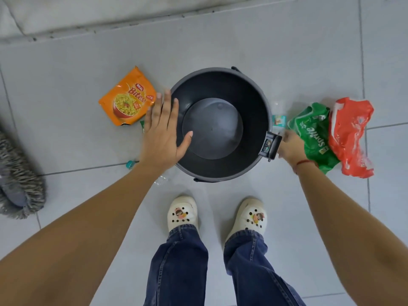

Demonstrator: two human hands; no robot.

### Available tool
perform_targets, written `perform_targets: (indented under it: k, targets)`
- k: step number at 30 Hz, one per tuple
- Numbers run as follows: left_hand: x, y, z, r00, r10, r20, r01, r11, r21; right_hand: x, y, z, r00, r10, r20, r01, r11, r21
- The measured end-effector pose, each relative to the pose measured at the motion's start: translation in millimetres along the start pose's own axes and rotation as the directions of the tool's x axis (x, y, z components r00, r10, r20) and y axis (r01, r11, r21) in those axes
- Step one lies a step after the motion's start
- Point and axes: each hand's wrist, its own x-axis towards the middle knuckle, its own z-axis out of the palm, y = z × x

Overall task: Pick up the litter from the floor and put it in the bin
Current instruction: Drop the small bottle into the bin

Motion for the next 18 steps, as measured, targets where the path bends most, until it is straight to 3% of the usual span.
perform_targets:
  k: [3,5,7,10,13,18]
  targets:
    - [0.4,2.9,-4.3,0.999,-0.004,0.034,0.004,1.000,0.003,-47.1,-13.2,-26.5,0.984,0.053,-0.167,-0.013,0.973,0.231]
    - [0.8,5.5,-6.0,0.999,-0.006,0.040,0.006,1.000,0.004,-78.3,-33.7,-38.6,0.952,-0.039,-0.304,0.133,0.947,0.294]
    - [-0.1,5.5,-4.7,0.999,-0.011,0.040,0.011,1.000,0.016,-109.0,-57.7,-33.6,0.920,-0.204,-0.336,0.305,0.910,0.281]
    - [-4.4,4.4,-3.0,0.999,-0.016,0.042,0.015,0.999,0.028,-137.7,-83.8,3.8,0.926,-0.351,-0.136,0.366,0.924,0.106]
    - [-4.2,3.8,-4.1,0.999,-0.016,0.042,0.015,1.000,0.025,-137.7,-97.2,47.6,0.953,-0.293,0.078,0.303,0.926,-0.227]
    - [-2.3,3.9,-2.5,0.999,-0.012,0.038,0.011,1.000,0.026,-120.1,-113.7,55.0,0.943,-0.206,0.261,0.317,0.796,-0.516]
